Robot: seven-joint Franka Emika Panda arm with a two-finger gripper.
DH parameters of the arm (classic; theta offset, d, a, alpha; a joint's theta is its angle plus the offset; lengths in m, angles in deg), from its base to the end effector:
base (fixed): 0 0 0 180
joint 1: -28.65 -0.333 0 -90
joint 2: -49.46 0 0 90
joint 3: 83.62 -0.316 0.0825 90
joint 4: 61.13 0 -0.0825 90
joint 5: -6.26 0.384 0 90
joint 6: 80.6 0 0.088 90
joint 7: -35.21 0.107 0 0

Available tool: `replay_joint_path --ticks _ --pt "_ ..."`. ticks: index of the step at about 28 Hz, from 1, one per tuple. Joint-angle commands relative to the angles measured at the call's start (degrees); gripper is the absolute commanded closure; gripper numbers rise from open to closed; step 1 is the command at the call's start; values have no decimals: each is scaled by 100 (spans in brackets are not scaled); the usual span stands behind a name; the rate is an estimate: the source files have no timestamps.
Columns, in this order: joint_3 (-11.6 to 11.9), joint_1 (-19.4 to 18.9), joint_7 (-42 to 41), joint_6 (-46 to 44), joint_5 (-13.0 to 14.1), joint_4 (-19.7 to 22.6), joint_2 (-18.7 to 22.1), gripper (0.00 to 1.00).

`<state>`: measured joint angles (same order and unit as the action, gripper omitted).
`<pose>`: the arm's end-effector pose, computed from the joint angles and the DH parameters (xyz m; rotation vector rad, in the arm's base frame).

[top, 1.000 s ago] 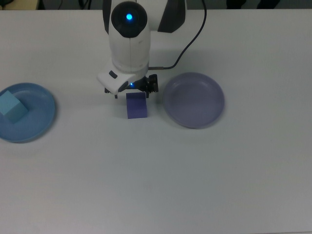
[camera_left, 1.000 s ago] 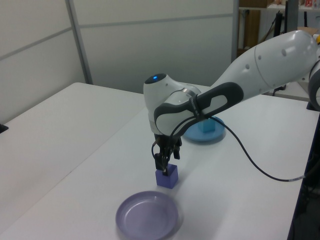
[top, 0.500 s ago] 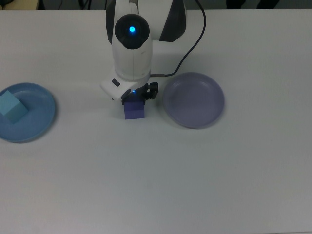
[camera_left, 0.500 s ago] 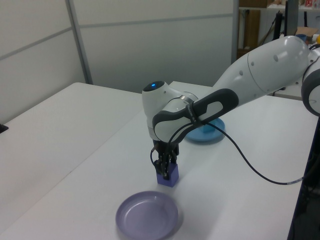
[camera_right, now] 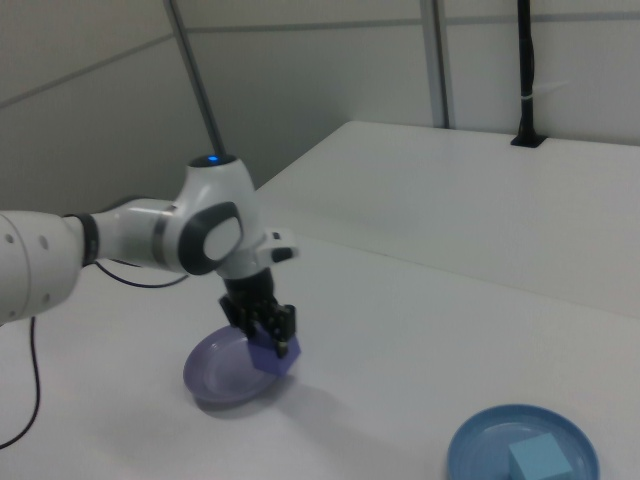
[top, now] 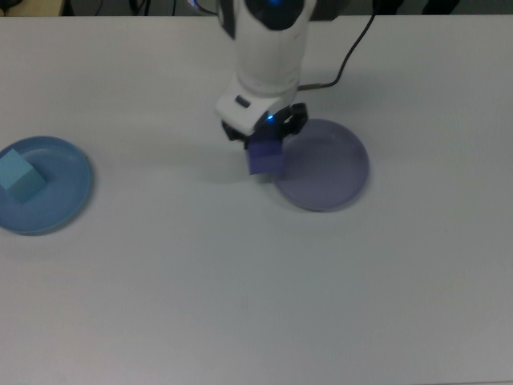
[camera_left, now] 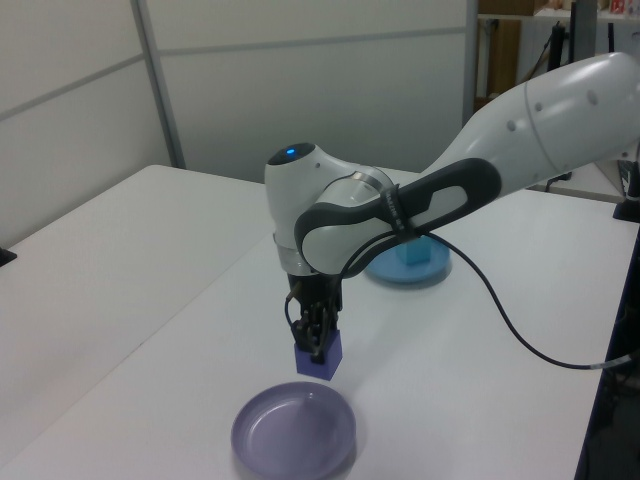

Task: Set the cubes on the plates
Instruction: 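Carry the purple cube onto the lavender plate and release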

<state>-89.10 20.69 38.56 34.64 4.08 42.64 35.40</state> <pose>0.6023 0.1381 0.4029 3.1096 0.2975 -0.0654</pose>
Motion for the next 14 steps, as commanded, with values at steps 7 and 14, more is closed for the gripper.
replay_joint_path --ticks 7,14 --pt "-551 -152 526 87 -264 109 -8 93" --pt "-560 -329 843 360 -520 100 -176 87"
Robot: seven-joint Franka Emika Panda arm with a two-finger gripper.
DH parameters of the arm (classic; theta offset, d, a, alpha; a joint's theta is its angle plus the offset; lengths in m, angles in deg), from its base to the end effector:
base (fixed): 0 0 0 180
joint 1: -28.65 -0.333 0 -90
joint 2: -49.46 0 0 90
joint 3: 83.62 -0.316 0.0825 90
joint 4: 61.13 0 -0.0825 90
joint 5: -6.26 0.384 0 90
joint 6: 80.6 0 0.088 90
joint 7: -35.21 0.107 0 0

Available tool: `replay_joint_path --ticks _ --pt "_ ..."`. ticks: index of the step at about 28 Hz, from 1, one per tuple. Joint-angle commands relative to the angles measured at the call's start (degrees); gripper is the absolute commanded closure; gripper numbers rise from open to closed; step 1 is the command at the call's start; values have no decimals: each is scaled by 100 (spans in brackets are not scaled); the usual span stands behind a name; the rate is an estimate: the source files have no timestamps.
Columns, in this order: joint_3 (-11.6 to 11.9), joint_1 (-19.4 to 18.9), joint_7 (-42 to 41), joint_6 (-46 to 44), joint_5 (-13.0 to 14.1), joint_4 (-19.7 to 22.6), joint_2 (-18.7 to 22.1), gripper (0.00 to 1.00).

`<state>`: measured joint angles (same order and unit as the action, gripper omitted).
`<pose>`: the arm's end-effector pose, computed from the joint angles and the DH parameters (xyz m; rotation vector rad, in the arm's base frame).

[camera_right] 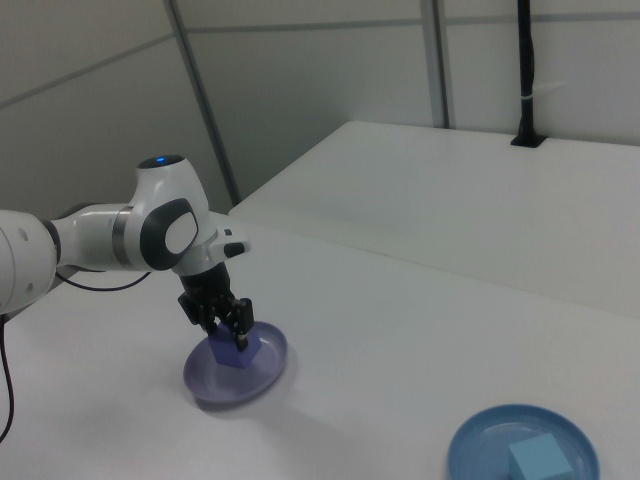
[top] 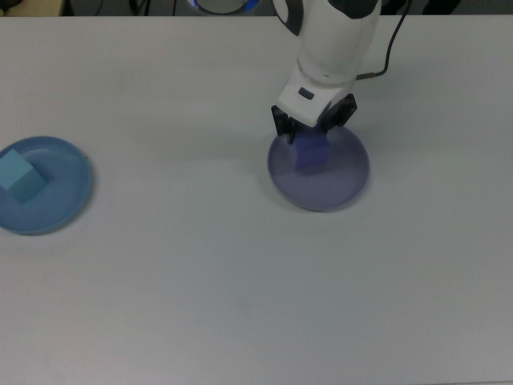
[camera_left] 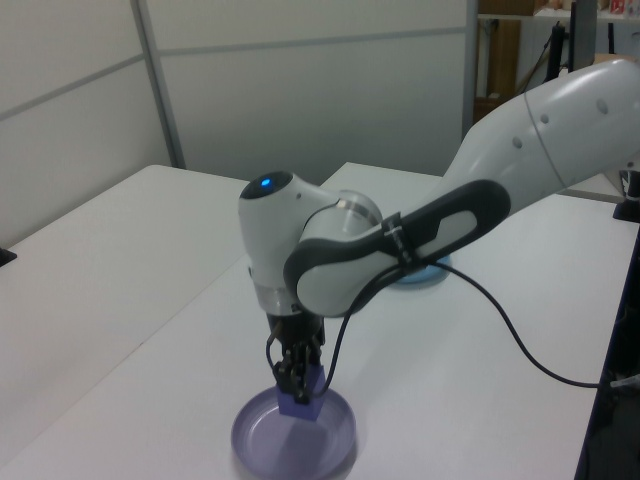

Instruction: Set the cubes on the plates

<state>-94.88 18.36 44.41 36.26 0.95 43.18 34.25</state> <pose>0.5812 0.2163 0.3908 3.0763 0.3920 -0.0480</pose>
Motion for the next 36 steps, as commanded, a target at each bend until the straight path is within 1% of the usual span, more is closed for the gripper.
replay_joint_path --ticks 1,2,3,4,5,6,11,15,20,21,25,26,29,30,31,34,35,36 --pt "18 -95 258 197 -207 46 -61 80" --pt "18 -95 258 197 -207 46 -61 72" --pt "18 -95 258 197 -207 46 -61 60" --pt "18 -95 258 197 -207 37 -61 22" --pt "18 -104 267 188 -199 37 -52 1" --pt "18 -104 267 171 -199 37 -52 0" --pt "18 -104 275 144 -207 20 -17 0" --pt "18 -96 275 -136 -199 -33 202 0" --pt "79 -8 275 -576 -181 -112 764 0" --pt "88 114 275 -716 -181 -112 1000 0" --pt "105 457 196 -1085 -137 -147 1476 0" --pt "193 597 161 -1251 -128 -225 1651 0" --pt "483 669 30 -1498 -102 -384 1784 0" --pt "588 669 -14 -1604 -102 -454 1793 0" --pt "789 669 -58 -1753 -93 -646 1776 0" --pt "1019 678 -120 -1824 -23 -815 1706 0" --pt "1089 678 -164 -1824 21 -824 1706 0" --pt "1203 678 -303 -1833 125 -824 1706 0"
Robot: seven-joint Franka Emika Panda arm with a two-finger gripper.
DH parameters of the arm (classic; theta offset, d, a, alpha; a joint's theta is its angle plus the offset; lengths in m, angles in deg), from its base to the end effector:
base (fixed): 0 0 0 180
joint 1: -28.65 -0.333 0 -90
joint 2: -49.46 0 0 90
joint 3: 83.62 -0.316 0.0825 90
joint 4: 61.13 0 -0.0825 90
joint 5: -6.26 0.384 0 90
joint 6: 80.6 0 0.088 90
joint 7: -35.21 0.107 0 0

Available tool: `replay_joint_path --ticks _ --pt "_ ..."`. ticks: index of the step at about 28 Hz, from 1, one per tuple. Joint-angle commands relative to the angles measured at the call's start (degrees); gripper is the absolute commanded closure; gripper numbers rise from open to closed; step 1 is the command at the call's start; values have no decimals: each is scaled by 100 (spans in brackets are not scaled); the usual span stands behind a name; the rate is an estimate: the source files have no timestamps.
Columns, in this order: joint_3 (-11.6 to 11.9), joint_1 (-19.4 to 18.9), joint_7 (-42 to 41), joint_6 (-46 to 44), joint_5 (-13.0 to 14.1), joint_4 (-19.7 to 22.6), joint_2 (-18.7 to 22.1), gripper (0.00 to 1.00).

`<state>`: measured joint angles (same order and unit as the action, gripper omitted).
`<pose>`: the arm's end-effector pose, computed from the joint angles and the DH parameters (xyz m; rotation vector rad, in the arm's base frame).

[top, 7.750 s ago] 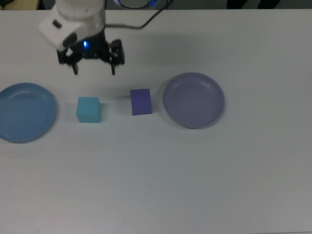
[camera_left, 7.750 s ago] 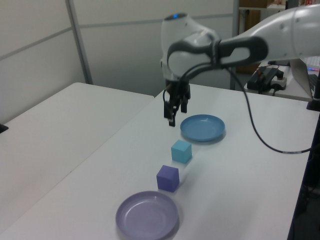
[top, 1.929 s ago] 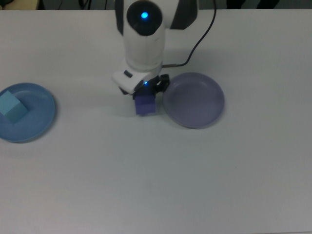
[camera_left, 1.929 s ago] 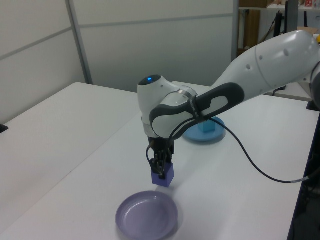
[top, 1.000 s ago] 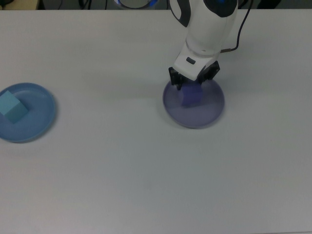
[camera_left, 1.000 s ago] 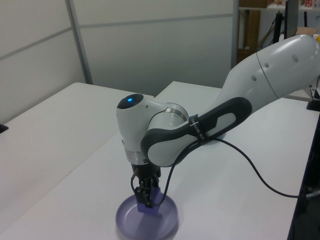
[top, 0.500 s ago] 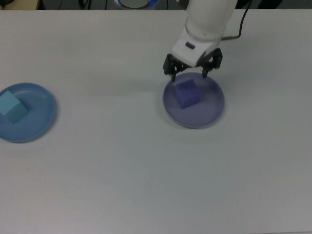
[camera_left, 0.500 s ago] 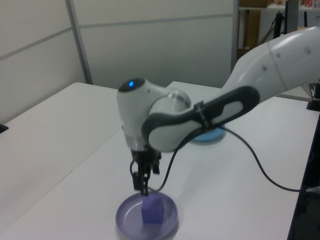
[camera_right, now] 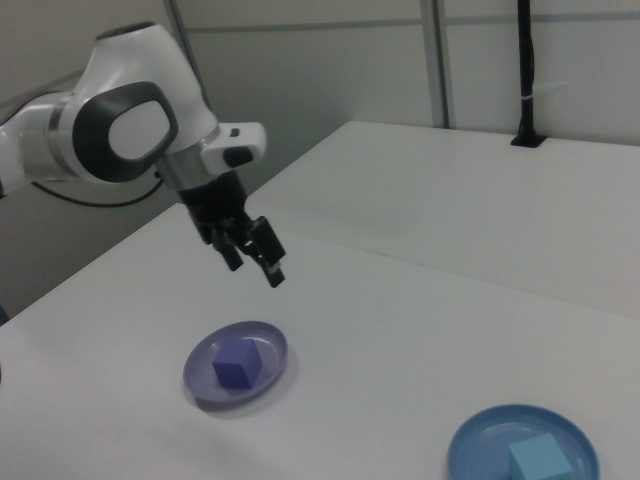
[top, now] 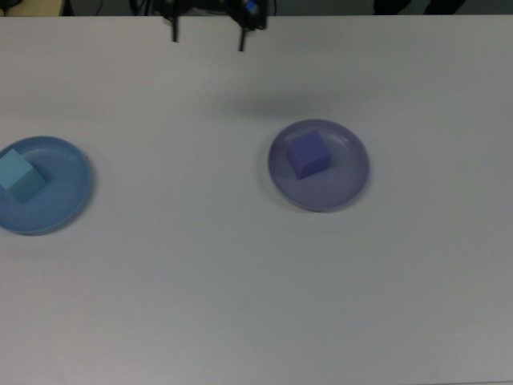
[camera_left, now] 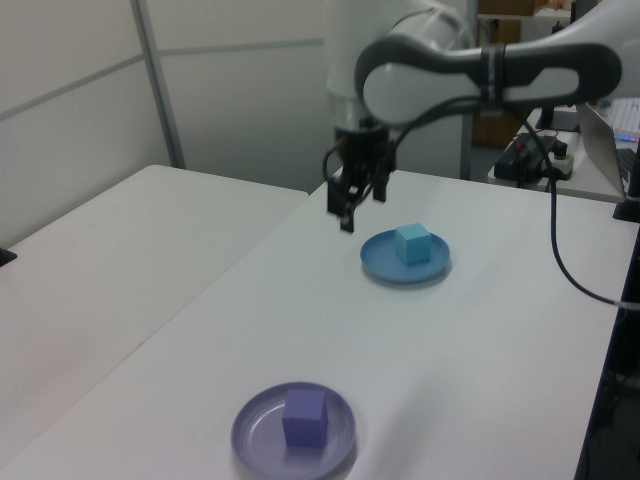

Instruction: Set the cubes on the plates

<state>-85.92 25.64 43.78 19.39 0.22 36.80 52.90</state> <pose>0.5490 0.0421 0.6080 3.0418 -0.0662 0.1647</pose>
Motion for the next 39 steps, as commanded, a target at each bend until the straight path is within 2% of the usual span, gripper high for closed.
replay_joint_path --ticks 1,9,10,12,14,28,35,39 --pt "343 -50 -320 -155 234 -186 -168 0" --pt "352 64 -462 -138 340 -160 -362 0" --pt "352 108 -470 -138 410 -169 -362 0" --pt "352 257 -523 -146 726 -169 -362 0" --pt "352 275 -628 -155 850 -169 -362 0" --pt "326 249 -743 -173 806 -169 -423 0" --pt "308 249 -998 -252 727 -169 -423 0" --pt "308 249 -1410 -287 657 -178 -423 0"
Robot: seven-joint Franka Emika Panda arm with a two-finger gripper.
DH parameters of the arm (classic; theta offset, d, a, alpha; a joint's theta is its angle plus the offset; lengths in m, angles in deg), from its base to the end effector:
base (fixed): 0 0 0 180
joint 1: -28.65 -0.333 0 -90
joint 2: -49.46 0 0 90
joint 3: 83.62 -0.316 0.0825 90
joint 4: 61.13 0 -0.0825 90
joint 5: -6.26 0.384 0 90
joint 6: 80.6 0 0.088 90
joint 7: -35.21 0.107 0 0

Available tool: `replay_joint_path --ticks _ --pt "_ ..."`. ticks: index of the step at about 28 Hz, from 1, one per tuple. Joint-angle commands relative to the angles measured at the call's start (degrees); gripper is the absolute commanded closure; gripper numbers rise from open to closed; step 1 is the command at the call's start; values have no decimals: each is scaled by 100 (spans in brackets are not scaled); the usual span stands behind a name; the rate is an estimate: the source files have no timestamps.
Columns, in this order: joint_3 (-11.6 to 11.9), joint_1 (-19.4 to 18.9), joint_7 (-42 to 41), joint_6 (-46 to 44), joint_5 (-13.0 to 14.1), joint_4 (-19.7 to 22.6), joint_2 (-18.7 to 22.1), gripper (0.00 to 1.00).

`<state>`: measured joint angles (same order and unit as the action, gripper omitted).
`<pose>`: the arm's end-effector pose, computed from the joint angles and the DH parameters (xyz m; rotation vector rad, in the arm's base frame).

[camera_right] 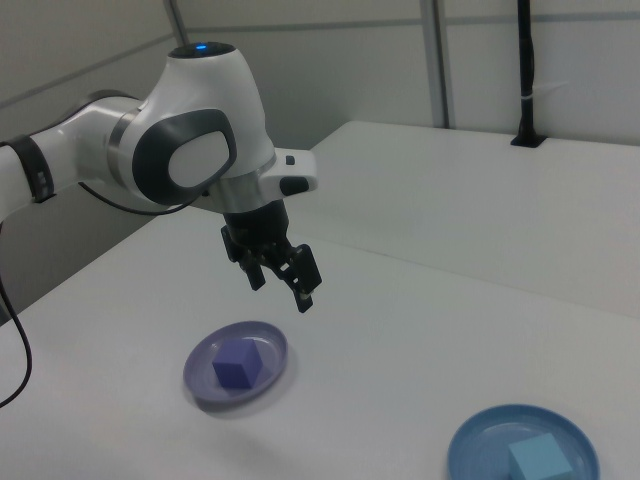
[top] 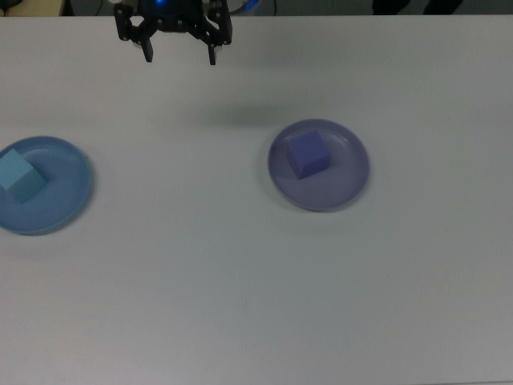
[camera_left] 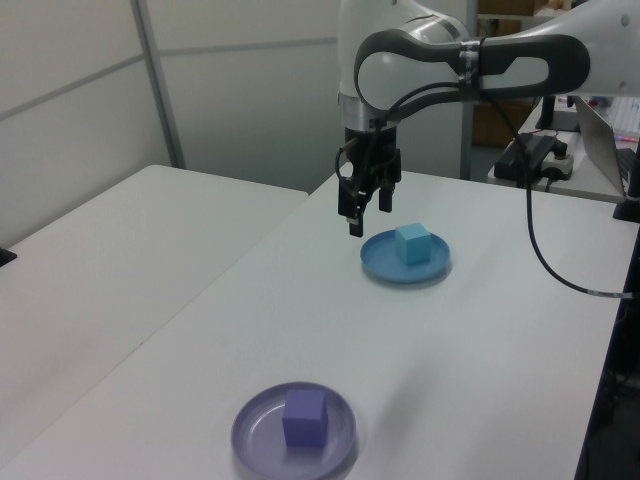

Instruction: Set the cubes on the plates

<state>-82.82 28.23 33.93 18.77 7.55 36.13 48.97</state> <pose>0.5678 -0.0017 0.5738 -3.1195 -0.0193 -0.0446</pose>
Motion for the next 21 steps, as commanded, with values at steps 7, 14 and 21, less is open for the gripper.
replay_joint_path --ticks 7,14,21 --pt "-10 -19 -416 -225 -102 -111 -30 0" --pt "-19 -37 -417 -225 -259 -111 -30 0" --pt "-19 -28 -425 -190 -348 -111 -30 0"
